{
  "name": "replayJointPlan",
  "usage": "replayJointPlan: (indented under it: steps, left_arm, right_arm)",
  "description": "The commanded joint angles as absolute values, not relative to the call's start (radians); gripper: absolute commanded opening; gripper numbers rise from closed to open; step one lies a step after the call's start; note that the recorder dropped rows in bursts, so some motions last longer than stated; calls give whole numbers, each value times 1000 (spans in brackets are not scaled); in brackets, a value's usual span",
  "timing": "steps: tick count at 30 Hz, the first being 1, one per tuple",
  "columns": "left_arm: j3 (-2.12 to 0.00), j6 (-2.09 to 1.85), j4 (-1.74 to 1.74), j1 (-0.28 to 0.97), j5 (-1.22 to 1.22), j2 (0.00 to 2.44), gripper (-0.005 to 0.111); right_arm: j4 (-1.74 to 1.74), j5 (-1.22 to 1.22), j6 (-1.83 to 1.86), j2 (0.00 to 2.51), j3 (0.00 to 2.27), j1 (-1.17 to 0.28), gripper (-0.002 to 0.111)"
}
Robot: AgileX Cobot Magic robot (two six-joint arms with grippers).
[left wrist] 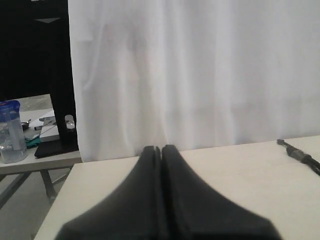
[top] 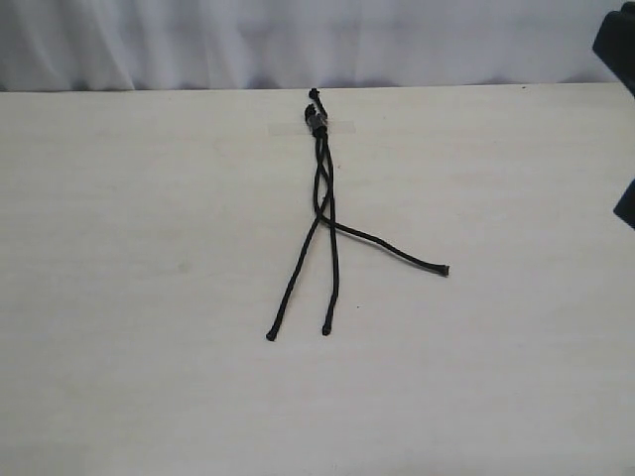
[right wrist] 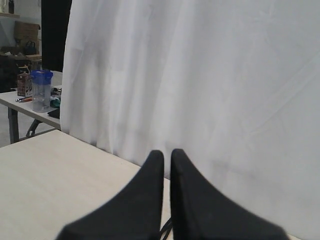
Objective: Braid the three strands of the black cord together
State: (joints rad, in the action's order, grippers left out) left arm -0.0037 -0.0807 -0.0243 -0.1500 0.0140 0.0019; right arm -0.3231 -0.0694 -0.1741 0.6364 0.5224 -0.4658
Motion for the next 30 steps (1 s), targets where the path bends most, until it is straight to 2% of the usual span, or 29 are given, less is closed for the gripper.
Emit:
replayJointPlan:
  steps: [1,20,30]
  left_arm:
    - [0,-74,18,-152,0,0,0]
    - [0,0,92,-174,244,0,0]
    - [0,0,92,-174,246,0,0]
  right_arm:
    - [-319,-78,-180,631,519,-466,5]
    - [-319,-78,-180,631,519,-466,5]
    - [-319,-78,-180,631,519,-466,5]
